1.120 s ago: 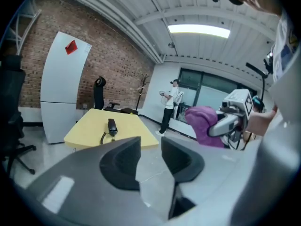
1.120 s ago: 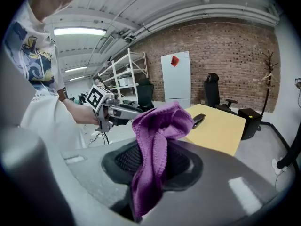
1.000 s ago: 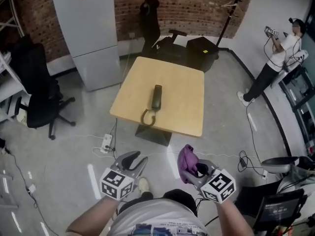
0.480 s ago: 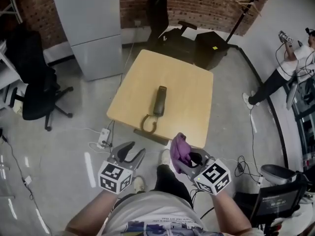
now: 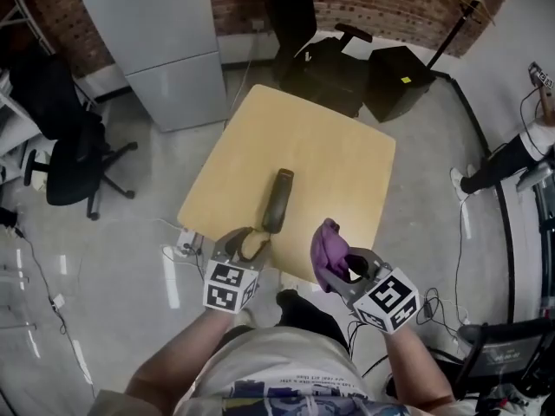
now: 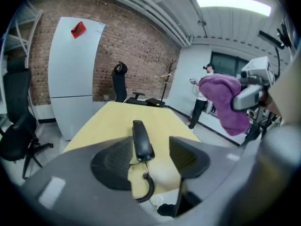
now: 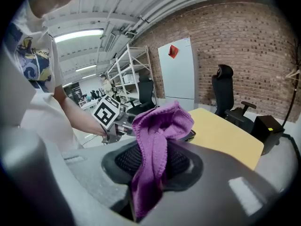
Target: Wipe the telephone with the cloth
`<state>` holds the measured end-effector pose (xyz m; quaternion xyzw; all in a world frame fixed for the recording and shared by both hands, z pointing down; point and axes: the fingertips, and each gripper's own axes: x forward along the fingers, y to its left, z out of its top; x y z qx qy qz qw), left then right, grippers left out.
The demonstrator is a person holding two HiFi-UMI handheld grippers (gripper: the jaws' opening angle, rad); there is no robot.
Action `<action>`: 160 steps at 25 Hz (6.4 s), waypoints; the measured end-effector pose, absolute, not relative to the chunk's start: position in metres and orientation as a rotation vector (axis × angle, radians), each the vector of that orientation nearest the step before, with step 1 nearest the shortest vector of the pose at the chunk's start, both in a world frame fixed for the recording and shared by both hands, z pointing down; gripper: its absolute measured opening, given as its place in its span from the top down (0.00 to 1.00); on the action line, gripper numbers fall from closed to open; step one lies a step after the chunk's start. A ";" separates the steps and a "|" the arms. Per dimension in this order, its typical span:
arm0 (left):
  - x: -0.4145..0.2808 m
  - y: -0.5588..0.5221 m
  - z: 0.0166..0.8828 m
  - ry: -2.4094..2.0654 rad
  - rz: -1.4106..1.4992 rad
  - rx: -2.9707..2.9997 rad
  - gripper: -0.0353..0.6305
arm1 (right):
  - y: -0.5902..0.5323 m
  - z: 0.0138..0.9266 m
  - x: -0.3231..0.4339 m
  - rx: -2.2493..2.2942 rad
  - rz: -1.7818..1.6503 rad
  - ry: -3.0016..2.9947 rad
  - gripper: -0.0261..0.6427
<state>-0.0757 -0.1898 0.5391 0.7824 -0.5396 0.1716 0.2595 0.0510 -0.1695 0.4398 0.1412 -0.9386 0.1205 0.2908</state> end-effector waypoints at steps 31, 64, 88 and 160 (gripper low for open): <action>-0.055 -0.293 0.643 -1.552 0.772 1.824 0.56 | -0.257 0.468 0.107 0.229 0.498 -2.459 0.80; -0.033 -0.172 0.435 -1.443 0.491 2.434 0.56 | -0.172 0.314 -0.062 0.086 0.102 -2.825 0.80; -0.050 -0.100 0.407 -1.378 0.349 2.545 0.56 | -0.144 0.314 -0.089 0.240 -0.111 -2.729 0.80; -0.064 -0.085 0.403 -1.153 -0.096 2.297 0.56 | -0.142 0.341 0.011 0.549 0.027 -2.724 0.80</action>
